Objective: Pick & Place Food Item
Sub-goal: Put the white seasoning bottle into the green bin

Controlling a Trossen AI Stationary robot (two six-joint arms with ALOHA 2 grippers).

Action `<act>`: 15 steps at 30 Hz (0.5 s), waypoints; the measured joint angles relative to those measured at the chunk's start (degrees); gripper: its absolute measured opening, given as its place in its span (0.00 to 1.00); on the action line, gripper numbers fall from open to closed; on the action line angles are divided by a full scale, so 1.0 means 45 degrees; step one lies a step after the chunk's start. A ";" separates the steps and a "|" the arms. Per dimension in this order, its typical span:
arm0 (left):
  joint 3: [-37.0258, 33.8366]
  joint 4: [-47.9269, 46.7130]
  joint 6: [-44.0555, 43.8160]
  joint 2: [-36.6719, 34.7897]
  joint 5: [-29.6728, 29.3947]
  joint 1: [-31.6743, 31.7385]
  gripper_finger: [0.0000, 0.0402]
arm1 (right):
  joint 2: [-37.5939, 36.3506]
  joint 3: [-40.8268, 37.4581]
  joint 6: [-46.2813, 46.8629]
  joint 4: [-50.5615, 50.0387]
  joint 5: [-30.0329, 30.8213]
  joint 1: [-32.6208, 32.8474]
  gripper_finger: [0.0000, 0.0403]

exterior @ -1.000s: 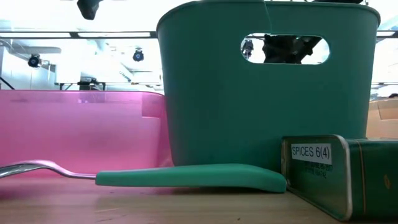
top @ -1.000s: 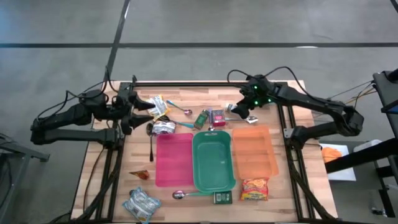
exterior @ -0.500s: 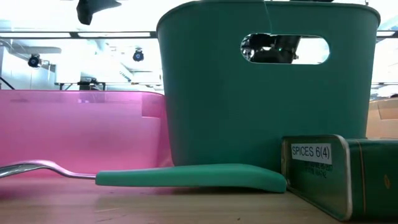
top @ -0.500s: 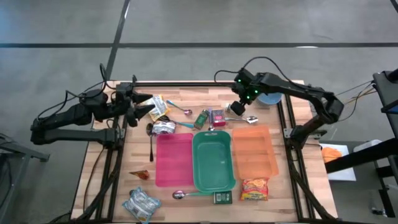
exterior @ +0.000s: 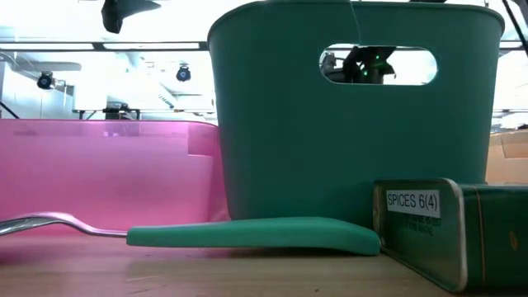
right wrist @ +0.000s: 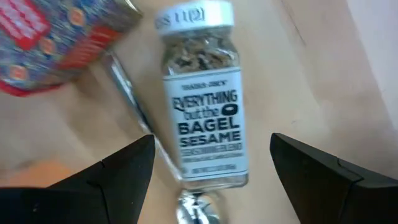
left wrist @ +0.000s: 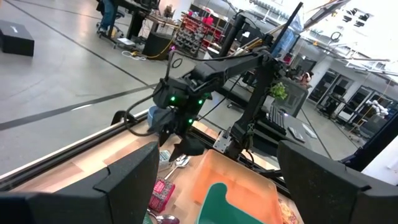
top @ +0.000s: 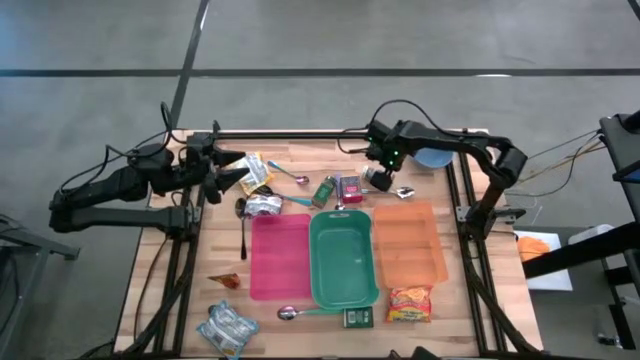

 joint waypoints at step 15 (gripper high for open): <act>0.0000 -0.0003 -0.0695 0.0000 -0.0190 0.0000 0.82 | -0.0025 -0.1602 -0.0658 0.1558 0.0011 -0.0078 0.70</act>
